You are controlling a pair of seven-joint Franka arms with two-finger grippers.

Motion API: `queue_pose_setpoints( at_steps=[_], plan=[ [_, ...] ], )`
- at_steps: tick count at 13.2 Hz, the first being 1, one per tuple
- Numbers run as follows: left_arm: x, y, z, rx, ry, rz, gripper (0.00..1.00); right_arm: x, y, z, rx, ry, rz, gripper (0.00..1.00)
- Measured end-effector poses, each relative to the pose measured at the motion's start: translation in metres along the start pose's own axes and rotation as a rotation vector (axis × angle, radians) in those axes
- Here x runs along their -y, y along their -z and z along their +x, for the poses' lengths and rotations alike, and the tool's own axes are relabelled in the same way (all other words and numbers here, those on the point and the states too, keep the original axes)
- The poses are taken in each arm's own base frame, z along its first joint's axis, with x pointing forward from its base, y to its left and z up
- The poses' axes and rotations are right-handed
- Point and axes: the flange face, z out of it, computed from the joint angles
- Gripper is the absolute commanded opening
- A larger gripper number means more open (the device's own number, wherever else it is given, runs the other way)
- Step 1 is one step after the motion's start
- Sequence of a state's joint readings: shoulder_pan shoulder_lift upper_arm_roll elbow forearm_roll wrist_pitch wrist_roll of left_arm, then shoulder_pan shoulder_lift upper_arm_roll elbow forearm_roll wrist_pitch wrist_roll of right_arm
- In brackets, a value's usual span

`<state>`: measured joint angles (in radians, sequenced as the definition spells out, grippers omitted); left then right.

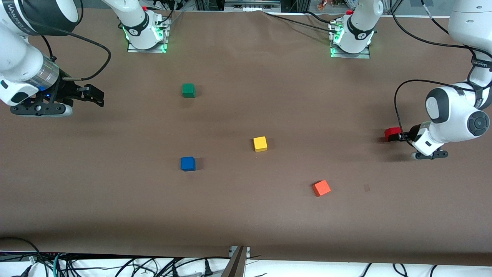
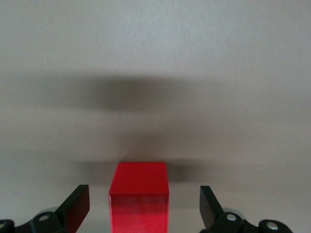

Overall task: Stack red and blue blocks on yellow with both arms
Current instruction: 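Close the left gripper on the red cube and lift it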

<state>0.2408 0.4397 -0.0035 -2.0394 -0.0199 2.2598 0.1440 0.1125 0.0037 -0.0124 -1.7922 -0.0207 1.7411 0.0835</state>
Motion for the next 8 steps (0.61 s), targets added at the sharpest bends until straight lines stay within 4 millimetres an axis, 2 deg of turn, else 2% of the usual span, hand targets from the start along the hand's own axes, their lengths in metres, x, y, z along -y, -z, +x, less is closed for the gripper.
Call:
queue_pose_setpoints(
  at_steps=[2, 4, 5, 8],
  plan=[
    [0.000, -0.008, -0.006, 0.018, -0.012, -0.003, 0.59, 0.000, 0.000, 0.000, 0.000, 0.000, 0.000, 1.00],
    [0.006, -0.011, -0.009, 0.025, -0.028, -0.007, 0.25, 0.000, 0.000, 0.000, 0.000, 0.000, 0.000, 1.00],
    [0.010, -0.010, -0.010, 0.023, -0.035, -0.008, 0.14, 0.000, 0.000, 0.000, 0.001, 0.000, 0.000, 1.00],
    [0.018, -0.010, -0.011, 0.023, -0.048, -0.011, 0.05, 0.000, 0.000, 0.000, 0.002, 0.000, 0.000, 1.00]
  ],
)
